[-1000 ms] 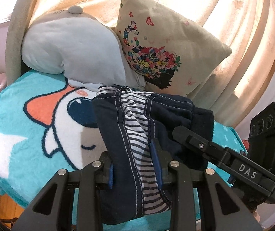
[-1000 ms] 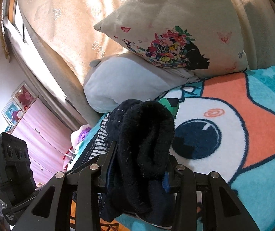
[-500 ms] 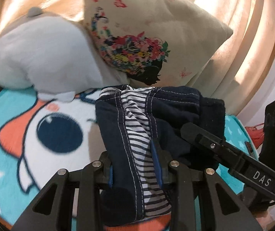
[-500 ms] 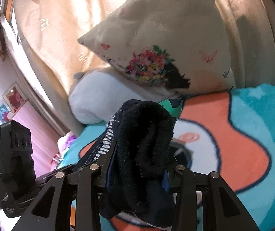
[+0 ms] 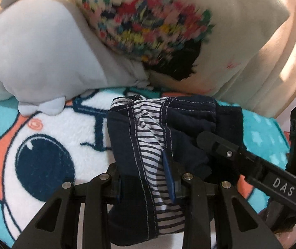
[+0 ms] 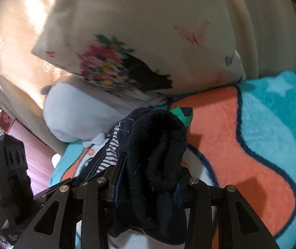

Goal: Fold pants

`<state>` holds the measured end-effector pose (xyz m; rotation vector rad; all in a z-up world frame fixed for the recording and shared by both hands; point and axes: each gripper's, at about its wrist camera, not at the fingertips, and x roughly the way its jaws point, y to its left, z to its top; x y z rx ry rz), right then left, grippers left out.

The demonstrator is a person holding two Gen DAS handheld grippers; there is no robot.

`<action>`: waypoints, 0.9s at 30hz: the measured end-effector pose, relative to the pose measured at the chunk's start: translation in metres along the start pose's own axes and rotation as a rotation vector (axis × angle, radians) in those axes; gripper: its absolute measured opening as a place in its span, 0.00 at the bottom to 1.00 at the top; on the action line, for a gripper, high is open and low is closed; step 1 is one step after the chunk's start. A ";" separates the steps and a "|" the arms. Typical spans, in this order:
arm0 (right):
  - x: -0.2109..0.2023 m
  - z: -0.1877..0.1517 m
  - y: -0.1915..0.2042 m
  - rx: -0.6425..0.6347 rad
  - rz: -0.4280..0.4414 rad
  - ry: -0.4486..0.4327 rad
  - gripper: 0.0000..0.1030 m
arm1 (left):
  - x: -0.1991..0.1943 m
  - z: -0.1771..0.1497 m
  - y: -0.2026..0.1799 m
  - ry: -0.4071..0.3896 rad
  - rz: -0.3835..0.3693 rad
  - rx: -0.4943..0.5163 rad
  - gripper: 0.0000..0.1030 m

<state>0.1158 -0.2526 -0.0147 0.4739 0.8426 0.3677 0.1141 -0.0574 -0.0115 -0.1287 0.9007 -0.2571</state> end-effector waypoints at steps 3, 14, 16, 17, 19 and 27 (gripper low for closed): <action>0.011 0.000 -0.008 -0.003 -0.032 0.014 0.42 | 0.003 -0.002 0.003 0.002 -0.002 -0.005 0.31; -0.046 0.001 0.012 -0.064 -0.061 -0.182 0.56 | -0.023 -0.025 0.025 -0.011 -0.025 -0.071 0.41; -0.040 0.001 0.020 -0.084 0.008 -0.152 0.61 | -0.018 -0.029 0.028 0.007 -0.025 -0.081 0.42; -0.031 0.000 0.020 -0.080 0.045 -0.122 0.62 | -0.016 -0.031 0.030 0.016 -0.029 -0.088 0.42; -0.012 0.000 0.015 -0.054 0.049 -0.072 0.62 | -0.018 -0.033 0.032 0.013 -0.047 -0.098 0.42; -0.026 -0.002 -0.014 0.054 -0.007 -0.113 0.62 | -0.059 -0.049 0.033 -0.085 -0.065 -0.104 0.45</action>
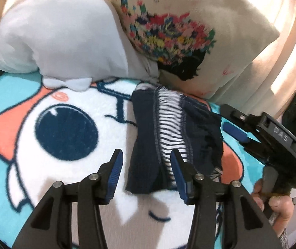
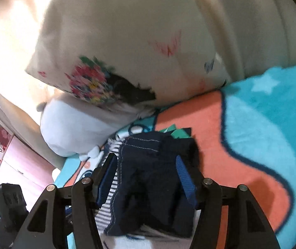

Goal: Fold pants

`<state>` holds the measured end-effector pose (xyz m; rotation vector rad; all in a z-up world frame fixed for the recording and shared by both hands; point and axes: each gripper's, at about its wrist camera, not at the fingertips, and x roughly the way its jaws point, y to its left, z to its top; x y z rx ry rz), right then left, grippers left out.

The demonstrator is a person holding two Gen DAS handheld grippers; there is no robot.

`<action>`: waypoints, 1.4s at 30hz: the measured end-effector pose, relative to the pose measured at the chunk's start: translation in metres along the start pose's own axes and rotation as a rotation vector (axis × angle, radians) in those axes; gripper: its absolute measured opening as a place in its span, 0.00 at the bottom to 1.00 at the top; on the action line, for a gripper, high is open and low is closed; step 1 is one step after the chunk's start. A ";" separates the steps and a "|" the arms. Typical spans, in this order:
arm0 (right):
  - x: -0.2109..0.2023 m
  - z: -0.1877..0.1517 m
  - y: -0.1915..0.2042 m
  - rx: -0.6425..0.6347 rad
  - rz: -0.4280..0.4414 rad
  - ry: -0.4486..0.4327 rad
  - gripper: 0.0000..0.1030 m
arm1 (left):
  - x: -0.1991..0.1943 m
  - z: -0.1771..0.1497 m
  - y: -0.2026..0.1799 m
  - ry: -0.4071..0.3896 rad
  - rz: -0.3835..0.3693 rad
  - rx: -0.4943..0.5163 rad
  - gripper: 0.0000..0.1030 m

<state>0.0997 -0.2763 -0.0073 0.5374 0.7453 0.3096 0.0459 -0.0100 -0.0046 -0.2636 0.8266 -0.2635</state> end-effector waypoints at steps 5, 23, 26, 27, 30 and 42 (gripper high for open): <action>-0.041 -0.022 0.017 -0.079 -0.087 -0.113 0.68 | -0.035 -0.018 -0.010 -0.122 0.081 0.038 0.54; -0.082 -0.092 0.035 -0.156 -0.206 -0.125 0.71 | -0.132 -0.053 -0.026 -0.491 0.353 0.078 0.97; -0.079 -0.098 0.046 -0.184 -0.199 -0.113 0.72 | -0.143 -0.056 -0.018 -0.511 0.351 0.045 0.98; -0.078 -0.100 0.050 -0.194 -0.203 -0.111 0.72 | -0.145 -0.056 -0.016 -0.511 0.344 0.037 0.99; -0.076 -0.104 0.059 -0.224 -0.212 -0.110 0.73 | -0.149 -0.058 -0.008 -0.510 0.344 0.018 1.00; -0.062 -0.115 0.071 -0.282 -0.260 -0.073 0.76 | -0.123 -0.059 0.012 -0.385 0.344 -0.008 1.00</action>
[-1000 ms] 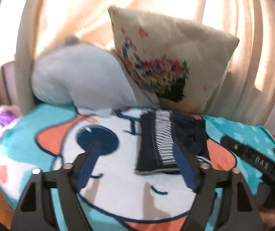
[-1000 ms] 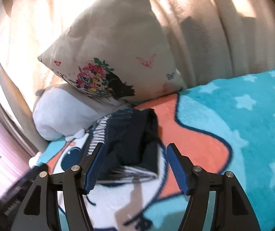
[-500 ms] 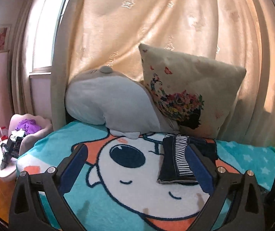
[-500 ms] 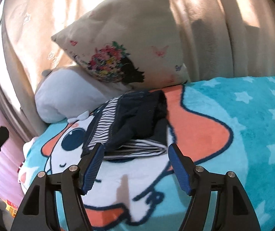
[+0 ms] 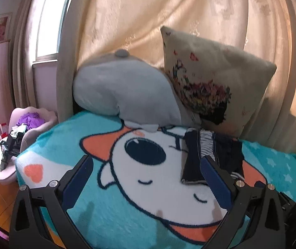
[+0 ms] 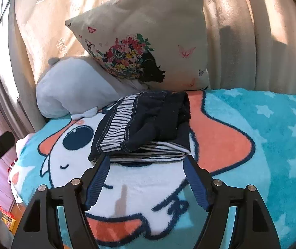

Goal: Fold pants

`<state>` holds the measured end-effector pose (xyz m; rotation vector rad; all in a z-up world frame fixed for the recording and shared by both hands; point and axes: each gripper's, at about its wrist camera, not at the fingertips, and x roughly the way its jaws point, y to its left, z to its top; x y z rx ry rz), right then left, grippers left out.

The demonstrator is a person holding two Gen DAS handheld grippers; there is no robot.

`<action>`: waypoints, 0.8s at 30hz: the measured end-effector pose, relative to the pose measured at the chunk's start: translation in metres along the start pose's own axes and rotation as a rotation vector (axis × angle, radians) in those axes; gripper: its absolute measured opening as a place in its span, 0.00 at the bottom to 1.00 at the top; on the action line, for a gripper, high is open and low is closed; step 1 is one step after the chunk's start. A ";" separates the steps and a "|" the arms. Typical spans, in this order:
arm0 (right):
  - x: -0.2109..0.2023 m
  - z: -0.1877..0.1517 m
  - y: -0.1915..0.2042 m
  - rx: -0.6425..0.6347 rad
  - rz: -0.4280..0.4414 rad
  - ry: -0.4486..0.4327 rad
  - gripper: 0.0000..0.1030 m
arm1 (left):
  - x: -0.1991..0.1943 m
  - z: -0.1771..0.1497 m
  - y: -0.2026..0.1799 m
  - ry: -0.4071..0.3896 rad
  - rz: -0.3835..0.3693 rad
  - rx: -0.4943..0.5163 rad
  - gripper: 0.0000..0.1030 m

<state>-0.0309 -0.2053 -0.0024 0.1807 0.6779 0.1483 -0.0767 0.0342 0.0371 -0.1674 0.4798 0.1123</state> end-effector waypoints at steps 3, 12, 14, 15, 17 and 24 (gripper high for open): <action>0.003 -0.002 0.002 -0.014 -0.008 0.006 0.76 | 0.005 -0.004 -0.003 0.019 0.000 0.006 1.00; 0.005 -0.004 0.000 -0.022 -0.026 0.009 0.77 | 0.003 -0.007 -0.009 0.011 -0.024 0.014 1.00; 0.005 -0.004 -0.002 -0.026 -0.033 0.006 0.78 | 0.003 -0.007 -0.011 0.009 -0.032 0.015 1.00; 0.005 -0.004 -0.002 -0.026 -0.035 0.005 0.78 | 0.003 -0.007 -0.012 0.008 -0.035 0.017 1.00; 0.005 -0.004 -0.004 -0.027 -0.039 0.005 0.78 | 0.002 -0.008 -0.015 0.007 -0.042 0.024 1.00; 0.005 -0.006 -0.008 -0.027 -0.046 0.005 0.78 | -0.002 -0.009 -0.023 -0.012 -0.035 0.041 1.00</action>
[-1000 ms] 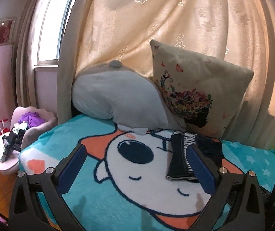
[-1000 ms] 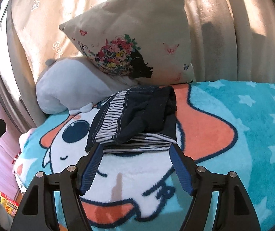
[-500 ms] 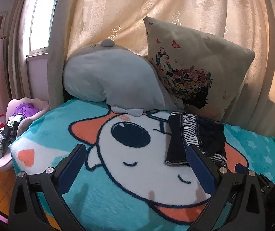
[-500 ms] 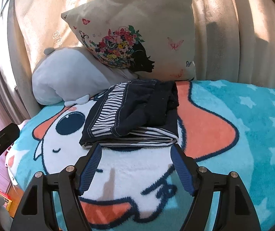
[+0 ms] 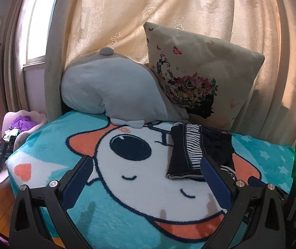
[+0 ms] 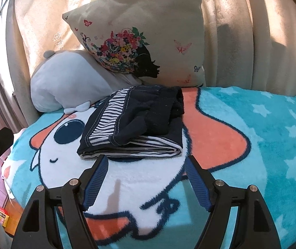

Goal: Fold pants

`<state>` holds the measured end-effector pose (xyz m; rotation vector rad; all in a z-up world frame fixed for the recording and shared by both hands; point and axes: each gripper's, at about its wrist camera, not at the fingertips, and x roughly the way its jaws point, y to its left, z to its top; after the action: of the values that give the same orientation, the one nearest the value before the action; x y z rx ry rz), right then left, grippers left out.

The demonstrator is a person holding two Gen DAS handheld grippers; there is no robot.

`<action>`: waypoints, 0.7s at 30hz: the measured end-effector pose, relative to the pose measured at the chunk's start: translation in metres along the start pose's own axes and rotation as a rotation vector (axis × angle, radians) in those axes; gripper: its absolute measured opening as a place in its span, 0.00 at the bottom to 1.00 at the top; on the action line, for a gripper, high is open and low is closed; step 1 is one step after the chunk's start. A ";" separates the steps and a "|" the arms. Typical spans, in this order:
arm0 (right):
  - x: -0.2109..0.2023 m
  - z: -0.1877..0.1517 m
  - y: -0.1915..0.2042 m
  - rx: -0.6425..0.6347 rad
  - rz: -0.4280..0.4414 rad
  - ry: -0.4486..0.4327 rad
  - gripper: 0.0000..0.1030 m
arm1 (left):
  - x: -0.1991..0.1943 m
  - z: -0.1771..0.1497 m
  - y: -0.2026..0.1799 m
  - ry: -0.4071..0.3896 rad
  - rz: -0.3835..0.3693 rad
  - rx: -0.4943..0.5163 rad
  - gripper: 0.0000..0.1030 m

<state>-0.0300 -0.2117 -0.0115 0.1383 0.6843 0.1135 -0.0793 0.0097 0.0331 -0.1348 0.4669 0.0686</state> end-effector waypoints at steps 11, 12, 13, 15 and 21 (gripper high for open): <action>0.003 -0.001 -0.001 -0.020 -0.008 0.002 0.78 | -0.002 -0.002 -0.004 -0.001 -0.011 0.016 1.00; 0.004 -0.001 0.000 -0.024 -0.010 0.004 0.78 | -0.001 -0.002 -0.004 0.008 -0.022 0.016 1.00; 0.004 -0.001 0.000 -0.026 -0.011 0.005 0.78 | 0.001 -0.003 -0.003 0.021 -0.039 0.015 1.00; 0.005 0.000 0.002 -0.035 -0.021 0.005 0.79 | 0.005 -0.004 -0.002 0.038 -0.053 0.011 1.00; 0.008 0.002 0.011 -0.072 -0.025 0.011 0.80 | 0.014 -0.006 -0.001 0.065 -0.063 0.011 1.00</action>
<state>-0.0231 -0.2002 -0.0132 0.0601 0.6921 0.1149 -0.0698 0.0082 0.0218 -0.1408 0.5280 0.0002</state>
